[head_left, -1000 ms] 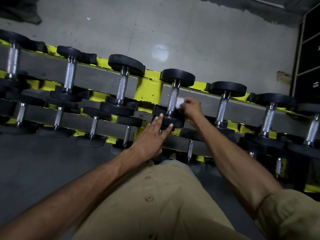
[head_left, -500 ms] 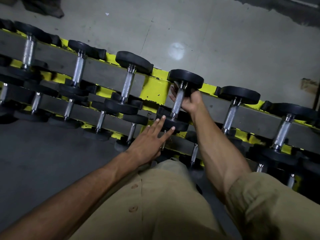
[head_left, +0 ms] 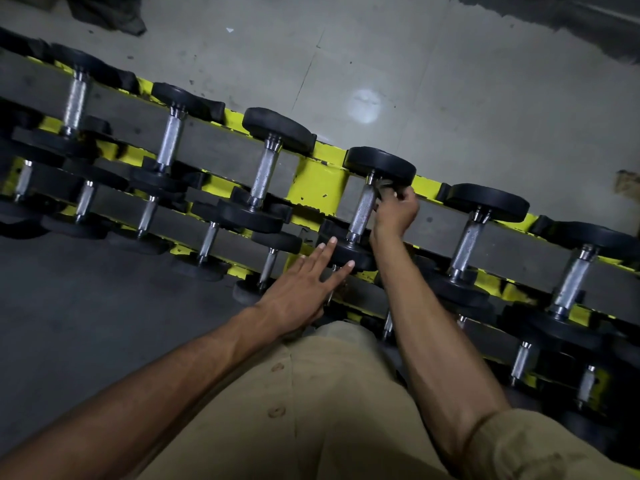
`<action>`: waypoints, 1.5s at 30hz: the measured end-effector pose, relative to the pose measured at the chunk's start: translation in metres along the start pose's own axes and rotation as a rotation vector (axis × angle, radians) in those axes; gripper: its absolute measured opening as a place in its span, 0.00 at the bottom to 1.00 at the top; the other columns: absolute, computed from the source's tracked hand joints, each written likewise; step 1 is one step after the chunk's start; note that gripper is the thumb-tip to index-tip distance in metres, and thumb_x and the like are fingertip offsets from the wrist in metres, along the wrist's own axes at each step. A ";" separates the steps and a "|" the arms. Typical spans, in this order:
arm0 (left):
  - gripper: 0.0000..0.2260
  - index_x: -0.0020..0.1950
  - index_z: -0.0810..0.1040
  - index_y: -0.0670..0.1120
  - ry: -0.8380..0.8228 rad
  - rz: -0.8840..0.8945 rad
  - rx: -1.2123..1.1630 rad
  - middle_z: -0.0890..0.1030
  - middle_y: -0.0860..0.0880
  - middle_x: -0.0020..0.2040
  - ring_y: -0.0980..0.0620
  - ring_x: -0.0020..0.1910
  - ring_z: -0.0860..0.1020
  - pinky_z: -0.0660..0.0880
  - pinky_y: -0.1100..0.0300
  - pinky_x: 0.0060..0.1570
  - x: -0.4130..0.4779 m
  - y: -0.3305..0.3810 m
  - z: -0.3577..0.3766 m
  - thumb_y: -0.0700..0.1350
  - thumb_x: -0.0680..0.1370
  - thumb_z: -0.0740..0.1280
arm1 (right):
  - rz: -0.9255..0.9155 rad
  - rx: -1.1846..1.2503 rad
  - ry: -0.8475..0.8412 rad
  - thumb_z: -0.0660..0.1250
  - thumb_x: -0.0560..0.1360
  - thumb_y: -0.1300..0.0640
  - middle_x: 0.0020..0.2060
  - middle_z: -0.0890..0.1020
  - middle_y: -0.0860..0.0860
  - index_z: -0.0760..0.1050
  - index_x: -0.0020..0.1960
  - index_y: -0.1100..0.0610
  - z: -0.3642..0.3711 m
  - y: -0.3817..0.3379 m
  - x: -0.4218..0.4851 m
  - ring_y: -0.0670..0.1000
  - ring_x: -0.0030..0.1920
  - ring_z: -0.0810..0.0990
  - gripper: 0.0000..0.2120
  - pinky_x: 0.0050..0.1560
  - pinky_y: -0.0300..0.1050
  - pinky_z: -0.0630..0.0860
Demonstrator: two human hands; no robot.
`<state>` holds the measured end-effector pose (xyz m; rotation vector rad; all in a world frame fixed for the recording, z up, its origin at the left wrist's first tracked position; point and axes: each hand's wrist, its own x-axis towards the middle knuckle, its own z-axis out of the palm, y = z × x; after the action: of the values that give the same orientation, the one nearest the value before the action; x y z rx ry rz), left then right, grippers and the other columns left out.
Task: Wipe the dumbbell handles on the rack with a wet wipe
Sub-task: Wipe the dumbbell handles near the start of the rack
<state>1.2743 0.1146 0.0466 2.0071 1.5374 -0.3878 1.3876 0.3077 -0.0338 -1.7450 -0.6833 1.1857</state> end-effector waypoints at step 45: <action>0.44 0.86 0.37 0.50 -0.043 0.030 -0.011 0.30 0.33 0.81 0.35 0.83 0.37 0.49 0.40 0.82 0.002 -0.001 -0.008 0.41 0.82 0.66 | -1.081 -1.748 -0.697 0.68 0.77 0.58 0.47 0.85 0.54 0.80 0.52 0.54 -0.005 -0.061 -0.021 0.57 0.45 0.84 0.05 0.44 0.51 0.82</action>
<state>1.2726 0.1206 0.0514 1.9980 1.4788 -0.4080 1.3859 0.3166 0.0307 -1.3653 -3.1832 0.1082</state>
